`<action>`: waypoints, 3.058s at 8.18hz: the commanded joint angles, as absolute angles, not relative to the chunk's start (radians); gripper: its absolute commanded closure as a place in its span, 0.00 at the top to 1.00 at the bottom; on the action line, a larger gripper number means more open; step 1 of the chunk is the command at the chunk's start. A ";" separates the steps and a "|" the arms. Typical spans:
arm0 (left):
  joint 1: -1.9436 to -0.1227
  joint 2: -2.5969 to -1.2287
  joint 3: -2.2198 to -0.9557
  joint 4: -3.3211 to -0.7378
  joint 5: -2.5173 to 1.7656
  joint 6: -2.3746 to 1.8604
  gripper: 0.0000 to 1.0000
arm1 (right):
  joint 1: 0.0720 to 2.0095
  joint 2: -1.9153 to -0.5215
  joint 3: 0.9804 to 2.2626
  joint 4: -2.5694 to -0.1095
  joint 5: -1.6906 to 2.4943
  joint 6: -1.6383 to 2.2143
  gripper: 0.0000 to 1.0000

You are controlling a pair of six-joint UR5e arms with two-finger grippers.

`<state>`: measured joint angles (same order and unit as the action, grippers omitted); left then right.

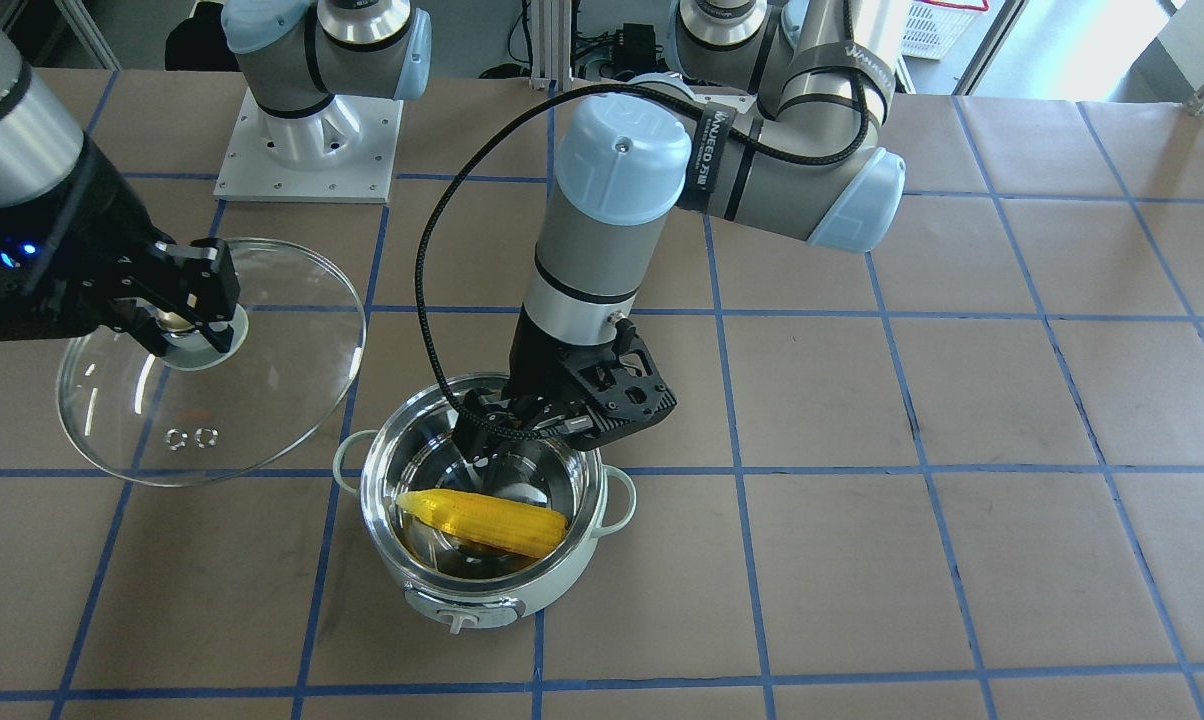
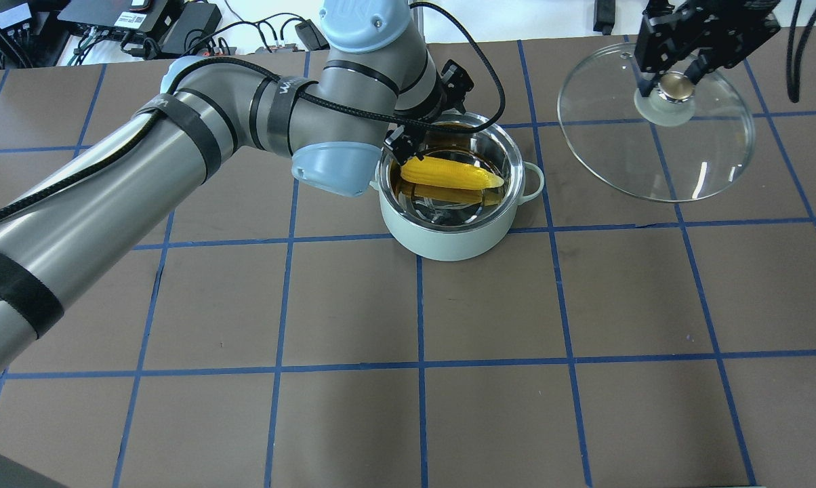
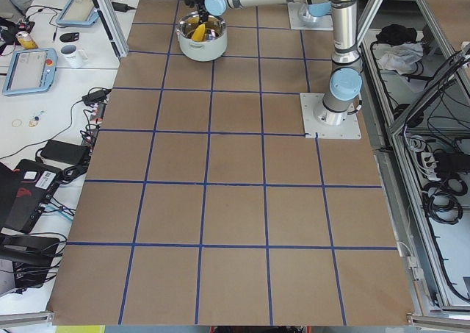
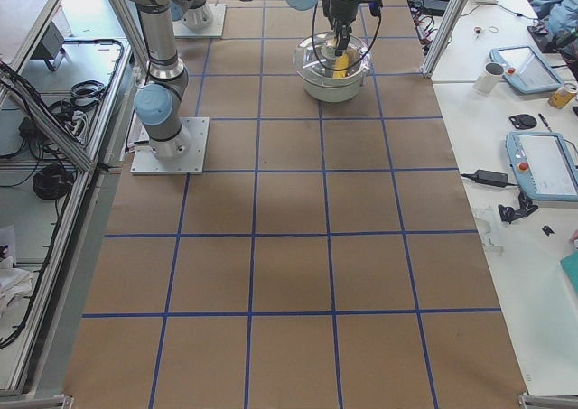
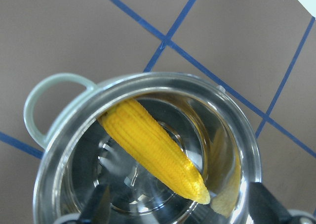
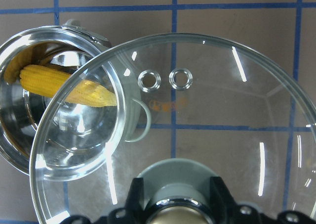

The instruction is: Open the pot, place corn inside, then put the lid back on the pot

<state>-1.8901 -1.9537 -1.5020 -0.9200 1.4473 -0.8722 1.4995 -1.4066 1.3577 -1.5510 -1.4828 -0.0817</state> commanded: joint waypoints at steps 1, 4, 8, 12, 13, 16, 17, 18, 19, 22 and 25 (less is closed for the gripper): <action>-1.742 -1.855 -1.502 -1.066 1.454 -0.385 1.00 | 1.615 -1.323 1.358 -1.659 -1.476 0.085 0.20; -1.606 -1.789 -1.502 -1.210 1.614 -0.150 1.00 | 1.706 -1.243 1.359 -1.768 -1.372 0.289 0.19; -1.578 -1.631 -1.503 -1.414 1.692 -0.055 1.00 | 1.753 -1.149 1.365 -1.903 -1.347 0.367 0.18; -1.585 -1.624 -1.516 -1.419 1.680 -0.066 1.00 | 1.753 -1.141 1.394 -1.901 -1.388 0.377 0.18; -1.588 -1.617 -1.514 -1.439 1.652 -0.067 1.00 | 1.753 -1.143 1.396 -1.890 -1.388 0.409 0.18; -1.582 -1.637 -1.517 -1.456 1.565 -0.052 1.00 | 1.753 -1.147 1.394 -1.876 -1.390 0.436 0.18; -1.582 -1.637 -1.519 -1.460 1.565 -0.066 1.00 | 1.753 -1.146 1.394 -1.876 -1.390 0.436 0.19; -1.580 -1.637 -1.519 -1.459 1.554 -0.058 1.00 | 1.753 -1.144 1.396 -1.872 -1.384 0.439 0.24; -1.578 -1.634 -1.517 -1.459 1.548 -0.055 1.00 | 1.755 -1.144 1.396 -1.862 -1.382 0.439 0.32; -1.571 -1.629 -1.516 -1.473 1.548 -0.052 1.00 | 1.755 -1.146 1.396 -1.865 -1.374 0.434 0.69; -1.572 -1.635 -1.506 -1.528 1.555 -0.023 1.00 | 1.755 -1.147 1.396 -1.867 -1.377 0.425 0.80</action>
